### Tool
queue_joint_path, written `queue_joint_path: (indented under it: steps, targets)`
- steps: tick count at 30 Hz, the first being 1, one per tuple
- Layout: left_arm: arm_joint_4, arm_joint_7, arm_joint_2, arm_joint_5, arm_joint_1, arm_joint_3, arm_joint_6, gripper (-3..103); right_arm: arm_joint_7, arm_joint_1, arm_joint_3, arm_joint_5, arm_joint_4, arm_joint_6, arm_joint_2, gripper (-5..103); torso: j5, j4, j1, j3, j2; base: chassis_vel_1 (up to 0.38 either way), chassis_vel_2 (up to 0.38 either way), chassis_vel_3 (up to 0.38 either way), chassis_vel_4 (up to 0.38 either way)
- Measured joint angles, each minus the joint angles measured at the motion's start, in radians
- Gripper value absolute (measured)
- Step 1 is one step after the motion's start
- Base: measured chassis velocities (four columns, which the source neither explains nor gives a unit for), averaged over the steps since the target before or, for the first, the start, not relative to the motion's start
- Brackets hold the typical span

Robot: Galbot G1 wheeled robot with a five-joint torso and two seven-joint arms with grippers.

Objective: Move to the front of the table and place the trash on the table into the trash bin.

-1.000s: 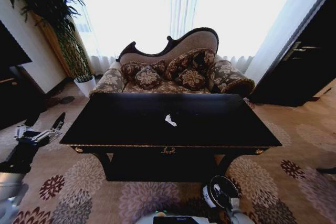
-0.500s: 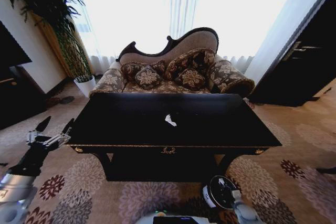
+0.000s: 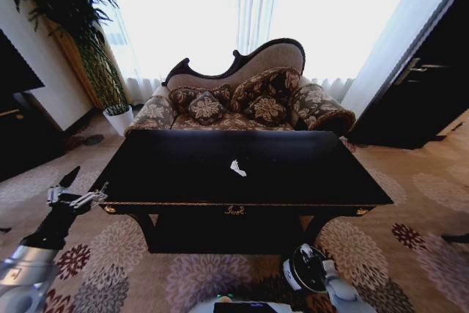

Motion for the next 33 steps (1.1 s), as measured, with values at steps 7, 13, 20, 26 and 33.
queue_joint_path:
  steps: [7, 13, 20, 26, 33]
  targets:
    - [-0.012, 0.000, -0.004, 0.003, 0.011, -0.004, -0.005, 100, -0.011, 0.003, 0.003, 0.001, -0.014, 0.000, 0.000, 84, 0.0000, 0.0000, 0.000, 0.000, 0.000, 0.000, 0.000, 0.000, 0.000]
    - [-0.023, 0.000, 0.002, -0.004, 0.018, -0.014, -0.005, 100, -0.019, -0.004, 0.007, -0.003, -0.020, -0.001, -0.009, 100, -0.0001, -0.0001, 0.000, 0.000, 0.000, 0.000, 0.000, 0.000, 0.000]
    - [-0.027, 0.000, -0.001, -0.008, 0.017, -0.015, -0.005, 100, -0.054, -0.050, 0.022, 0.000, 0.045, -0.010, 0.001, 100, -0.0001, 0.0000, 0.000, 0.000, 0.000, 0.000, 0.000, 0.000, 0.000]
    - [-0.028, 0.000, -0.024, -0.013, -0.001, -0.015, -0.008, 100, -0.165, -0.134, 0.127, -0.100, 0.159, 0.022, 0.029, 100, 0.0001, -0.0001, 0.000, 0.000, 0.000, 0.000, 0.000, 0.000, 0.000]
    - [-0.033, 0.000, -0.040, -0.015, -0.021, -0.005, -0.015, 100, -0.303, -0.204, 0.311, -0.218, 0.262, 0.095, 0.022, 100, -0.0004, -0.0001, 0.000, 0.000, 0.000, 0.000, 0.000, 0.000, 0.000]
